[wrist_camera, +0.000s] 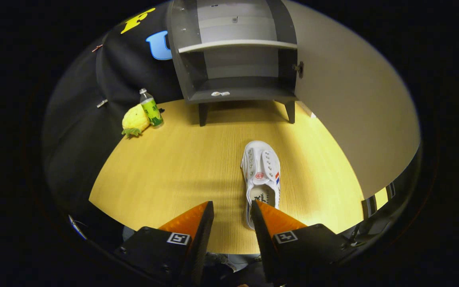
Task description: Open the shoe cabinet door, grab the shoes and put them into the shoe cabinet, then close the shoe cabinet door.
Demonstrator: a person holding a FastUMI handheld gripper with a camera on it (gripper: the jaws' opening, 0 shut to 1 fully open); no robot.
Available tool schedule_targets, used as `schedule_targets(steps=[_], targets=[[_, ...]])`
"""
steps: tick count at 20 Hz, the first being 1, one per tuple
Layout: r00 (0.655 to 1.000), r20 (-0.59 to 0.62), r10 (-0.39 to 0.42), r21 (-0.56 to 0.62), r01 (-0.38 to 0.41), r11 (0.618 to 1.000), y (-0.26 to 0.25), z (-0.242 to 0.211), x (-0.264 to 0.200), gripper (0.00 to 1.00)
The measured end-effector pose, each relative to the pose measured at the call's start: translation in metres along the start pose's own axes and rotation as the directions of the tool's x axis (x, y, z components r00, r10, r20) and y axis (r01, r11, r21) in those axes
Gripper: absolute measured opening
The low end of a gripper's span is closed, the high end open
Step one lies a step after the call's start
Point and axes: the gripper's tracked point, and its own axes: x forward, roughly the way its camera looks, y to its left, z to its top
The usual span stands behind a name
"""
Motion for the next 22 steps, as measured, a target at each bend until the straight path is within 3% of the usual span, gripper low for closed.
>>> schedule_targets(steps=[1, 4, 6, 11, 13, 17, 19, 22], targets=[[1.000, -0.010, -0.009, 0.012, 0.009, 1.000, -0.002, -0.005, 0.010, 0.56], [1.000, -0.014, -0.020, 0.036, 0.021, 0.999, -0.008, -0.009, 0.030, 0.55], [1.000, 0.001, -0.029, 0.040, 0.029, 0.999, -0.009, -0.007, 0.044, 0.46], [0.999, 0.041, -0.023, 0.056, 0.021, 0.998, -0.006, 0.006, 0.021, 0.45], [0.995, 0.084, -0.056, 0.032, 0.053, 0.998, -0.020, 0.013, 0.012, 0.45], [0.997, 0.013, -0.076, 0.028, 0.075, 0.997, -0.038, -0.008, 0.044, 0.47], [0.998, 0.019, -0.056, 0.036, 0.056, 0.998, -0.030, -0.005, 0.060, 0.49], [0.997, 0.055, -0.060, 0.011, 0.059, 0.998, -0.029, 0.004, 0.083, 0.46]])
